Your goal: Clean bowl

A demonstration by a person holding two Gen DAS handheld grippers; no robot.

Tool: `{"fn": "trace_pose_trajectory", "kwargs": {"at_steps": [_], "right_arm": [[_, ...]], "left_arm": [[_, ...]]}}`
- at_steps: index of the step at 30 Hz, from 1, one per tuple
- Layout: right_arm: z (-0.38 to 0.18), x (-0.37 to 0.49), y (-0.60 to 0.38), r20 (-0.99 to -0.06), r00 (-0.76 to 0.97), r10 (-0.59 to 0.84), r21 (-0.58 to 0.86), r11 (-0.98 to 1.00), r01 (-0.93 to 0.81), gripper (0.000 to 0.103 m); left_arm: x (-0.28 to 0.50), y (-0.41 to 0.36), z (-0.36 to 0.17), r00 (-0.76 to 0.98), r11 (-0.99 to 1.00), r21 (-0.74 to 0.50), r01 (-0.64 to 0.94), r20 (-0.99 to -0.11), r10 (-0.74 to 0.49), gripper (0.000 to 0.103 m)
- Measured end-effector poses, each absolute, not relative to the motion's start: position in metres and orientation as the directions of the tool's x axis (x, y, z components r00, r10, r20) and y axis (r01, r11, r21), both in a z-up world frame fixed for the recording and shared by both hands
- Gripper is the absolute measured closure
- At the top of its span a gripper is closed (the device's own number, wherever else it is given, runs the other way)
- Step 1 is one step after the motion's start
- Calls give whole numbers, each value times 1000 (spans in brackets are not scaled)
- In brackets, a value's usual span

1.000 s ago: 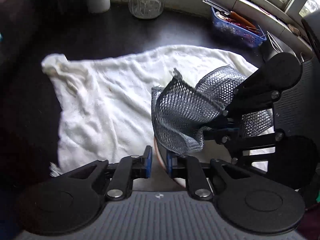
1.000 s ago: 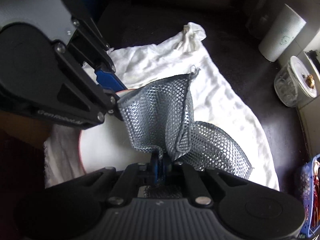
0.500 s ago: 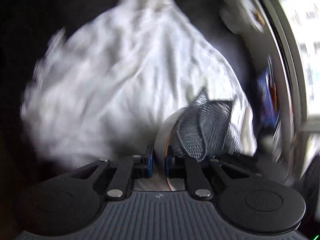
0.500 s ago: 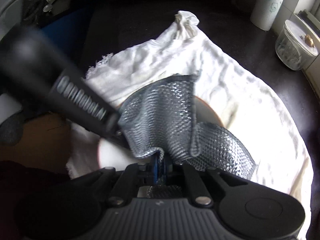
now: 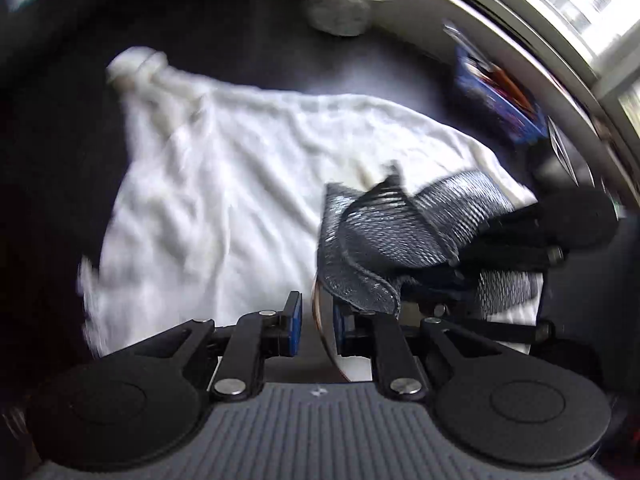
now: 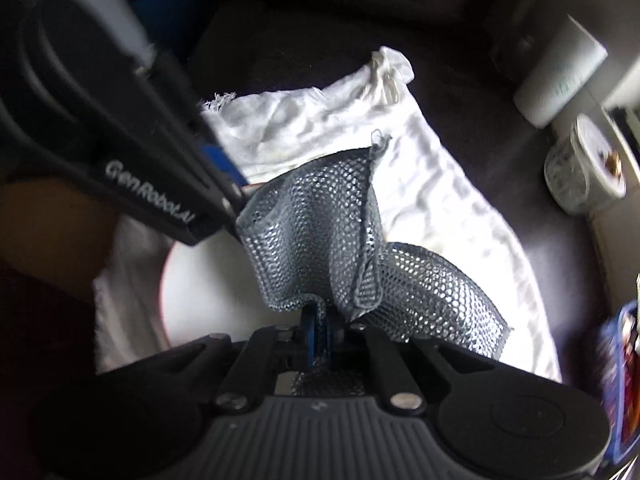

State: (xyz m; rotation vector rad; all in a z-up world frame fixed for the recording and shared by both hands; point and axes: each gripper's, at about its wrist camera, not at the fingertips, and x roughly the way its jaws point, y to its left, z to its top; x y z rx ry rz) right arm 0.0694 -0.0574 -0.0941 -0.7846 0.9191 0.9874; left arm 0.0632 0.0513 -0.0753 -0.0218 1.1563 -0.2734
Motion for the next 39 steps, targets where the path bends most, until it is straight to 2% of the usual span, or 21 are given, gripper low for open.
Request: {"fn": "trace_pose_trajectory", "kwargs": {"at_steps": [6, 13, 17, 20, 22, 24, 27, 28, 31, 35, 39], "right_arm": [[-100, 70, -58, -907, 234, 349, -103, 356, -929, 99], [-100, 71, -60, -910, 210, 358, 13, 530, -848, 99], [-99, 69, -60, -909, 188, 371, 66, 575, -815, 96], [-99, 64, -58, -909, 142, 391, 116, 565, -817, 96], [-101, 55, -56, -908, 152, 390, 93, 543, -835, 96], [-100, 49, -54, -909, 172, 381, 50, 509, -859, 96], [-98, 49, -56, -912, 182, 369, 15, 471, -882, 96], [-97, 49, -57, -913, 196, 359, -14, 451, -892, 96], [-95, 52, -59, -910, 261, 322, -118, 404, -907, 98], [-92, 63, -62, -911, 240, 336, -109, 365, -925, 99], [-93, 63, -68, -908, 224, 355, -81, 375, -923, 99]], "left_arm": [[58, 56, -90, 338, 965, -237, 115, -904, -262, 92], [37, 90, -112, 345, 812, -494, -312, -855, -388, 93], [23, 104, -126, 356, 649, -569, -506, -823, -443, 90], [15, 107, -135, 348, 551, -589, -591, -803, -484, 89], [14, 103, -135, 333, 570, -584, -578, -806, -489, 90], [23, 95, -129, 287, 672, -556, -489, -830, -478, 90], [37, 76, -110, 266, 860, -436, -266, -891, -369, 89], [43, 63, -98, 286, 938, -328, -112, -915, -286, 89], [56, 44, -83, 329, 977, -184, 113, -920, -211, 89], [64, 41, -81, 344, 960, -131, 249, -914, -214, 89], [57, 49, -90, 328, 964, -201, 176, -911, -250, 91]]}}
